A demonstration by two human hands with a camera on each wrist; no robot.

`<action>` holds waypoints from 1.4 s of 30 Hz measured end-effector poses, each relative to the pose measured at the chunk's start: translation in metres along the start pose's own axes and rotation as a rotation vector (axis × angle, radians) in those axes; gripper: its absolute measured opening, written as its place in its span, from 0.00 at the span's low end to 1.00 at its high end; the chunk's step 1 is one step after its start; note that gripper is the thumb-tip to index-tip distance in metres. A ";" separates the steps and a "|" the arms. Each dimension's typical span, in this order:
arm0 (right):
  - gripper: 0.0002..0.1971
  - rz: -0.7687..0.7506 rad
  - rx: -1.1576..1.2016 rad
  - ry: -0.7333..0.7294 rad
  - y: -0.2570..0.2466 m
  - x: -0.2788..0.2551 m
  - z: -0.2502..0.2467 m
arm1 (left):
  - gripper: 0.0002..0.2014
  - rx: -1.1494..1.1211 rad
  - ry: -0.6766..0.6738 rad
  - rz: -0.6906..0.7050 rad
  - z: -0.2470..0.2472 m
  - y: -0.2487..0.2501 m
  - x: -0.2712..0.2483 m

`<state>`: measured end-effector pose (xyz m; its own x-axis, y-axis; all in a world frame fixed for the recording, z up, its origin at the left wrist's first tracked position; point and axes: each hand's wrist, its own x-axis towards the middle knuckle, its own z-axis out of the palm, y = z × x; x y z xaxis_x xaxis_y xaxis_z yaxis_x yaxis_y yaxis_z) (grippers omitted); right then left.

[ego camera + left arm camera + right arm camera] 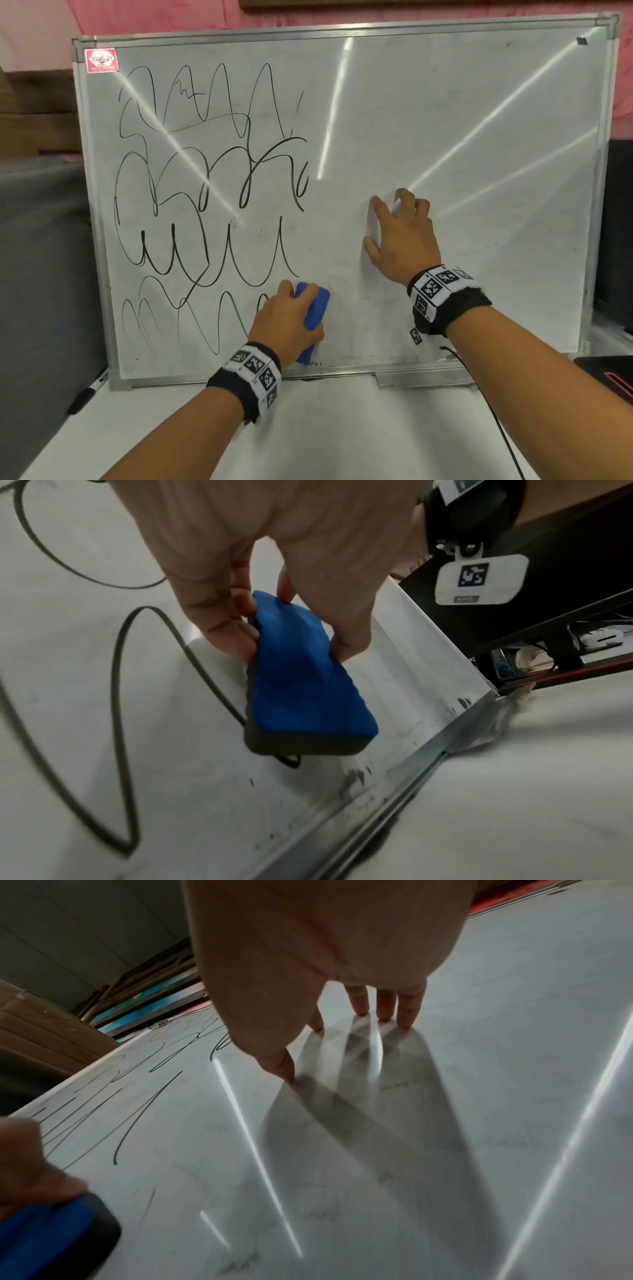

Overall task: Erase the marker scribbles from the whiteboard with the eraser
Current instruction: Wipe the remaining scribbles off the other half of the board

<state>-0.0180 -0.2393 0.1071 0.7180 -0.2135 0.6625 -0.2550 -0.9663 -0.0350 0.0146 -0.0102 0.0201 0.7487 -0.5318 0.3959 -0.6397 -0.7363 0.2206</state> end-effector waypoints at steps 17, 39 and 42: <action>0.36 0.010 0.005 -0.006 -0.001 -0.005 0.003 | 0.24 0.015 -0.169 -0.004 0.008 0.004 -0.019; 0.39 0.020 0.024 -0.027 -0.004 -0.014 0.007 | 0.23 0.381 -0.263 0.248 0.002 -0.016 -0.021; 0.39 0.022 0.020 -0.026 -0.003 -0.015 0.009 | 0.25 0.395 -0.257 0.301 0.007 -0.021 -0.020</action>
<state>-0.0222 -0.2342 0.0907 0.7289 -0.2385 0.6417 -0.2585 -0.9639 -0.0646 0.0144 0.0125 0.0013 0.5927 -0.7915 0.1489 -0.7551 -0.6104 -0.2393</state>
